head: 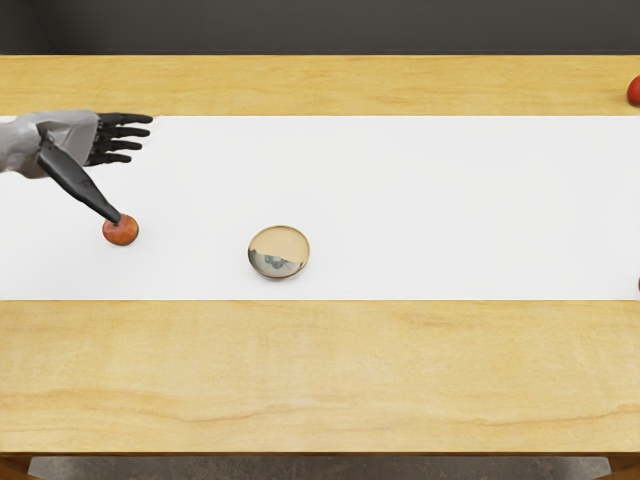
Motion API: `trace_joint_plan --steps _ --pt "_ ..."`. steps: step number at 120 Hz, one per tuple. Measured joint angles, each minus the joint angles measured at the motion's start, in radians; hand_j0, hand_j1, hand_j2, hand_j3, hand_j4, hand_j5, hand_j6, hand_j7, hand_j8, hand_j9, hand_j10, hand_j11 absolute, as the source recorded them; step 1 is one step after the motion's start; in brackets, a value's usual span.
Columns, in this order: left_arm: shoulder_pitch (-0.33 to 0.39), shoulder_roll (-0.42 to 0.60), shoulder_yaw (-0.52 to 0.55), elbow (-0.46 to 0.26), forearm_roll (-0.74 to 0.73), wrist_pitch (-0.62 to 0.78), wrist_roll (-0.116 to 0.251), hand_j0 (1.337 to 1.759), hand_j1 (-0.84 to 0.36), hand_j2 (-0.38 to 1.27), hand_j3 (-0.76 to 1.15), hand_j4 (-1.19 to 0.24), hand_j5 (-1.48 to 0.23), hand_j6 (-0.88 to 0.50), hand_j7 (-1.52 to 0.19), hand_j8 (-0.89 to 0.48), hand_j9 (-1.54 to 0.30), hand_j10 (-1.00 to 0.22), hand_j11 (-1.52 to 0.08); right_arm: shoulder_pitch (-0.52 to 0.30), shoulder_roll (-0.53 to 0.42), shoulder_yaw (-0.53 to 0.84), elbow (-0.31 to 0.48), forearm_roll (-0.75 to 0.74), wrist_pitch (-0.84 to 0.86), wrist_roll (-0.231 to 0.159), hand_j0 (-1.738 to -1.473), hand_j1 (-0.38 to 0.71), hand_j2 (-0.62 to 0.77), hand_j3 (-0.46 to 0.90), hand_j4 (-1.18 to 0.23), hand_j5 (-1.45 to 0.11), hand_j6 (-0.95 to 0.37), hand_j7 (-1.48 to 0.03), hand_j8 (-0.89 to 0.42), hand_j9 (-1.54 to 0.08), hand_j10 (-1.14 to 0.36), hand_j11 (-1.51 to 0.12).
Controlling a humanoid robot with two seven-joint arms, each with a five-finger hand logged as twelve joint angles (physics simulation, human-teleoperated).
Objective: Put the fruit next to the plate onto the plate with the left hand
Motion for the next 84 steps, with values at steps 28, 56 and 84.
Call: trace_joint_plan --steps 28,56,84 --pt "0.006 0.000 0.019 0.001 0.008 0.070 0.009 1.658 0.33 0.00 0.00 -0.02 -0.02 -0.02 -0.02 -0.02 -0.02 -0.02 -0.02 -0.002 0.000 0.001 -0.021 0.001 -0.001 -0.001 -1.658 -0.35 0.00 0.00 0.00 0.00 0.00 0.00 0.00 0.00 0.00 0.00" --pt "0.016 -0.015 0.069 0.011 0.026 0.200 0.005 1.658 0.33 0.00 0.00 -0.02 -0.02 -0.02 -0.02 -0.02 -0.02 -0.02 -0.02 -0.003 0.000 0.001 -0.031 0.001 -0.001 -0.001 -1.658 -0.35 0.00 0.00 0.00 0.00 0.00 0.00 0.00 0.00 0.00 0.00" --pt "0.008 -0.122 0.185 0.086 0.023 0.284 -0.071 1.658 0.33 0.00 0.00 -0.02 -0.02 -0.02 -0.02 -0.02 -0.02 -0.02 -0.02 -0.003 0.000 0.001 -0.032 0.001 -0.002 -0.001 -1.658 -0.35 0.00 0.00 0.00 0.00 0.00 0.00 0.00 0.00 0.00 0.00"
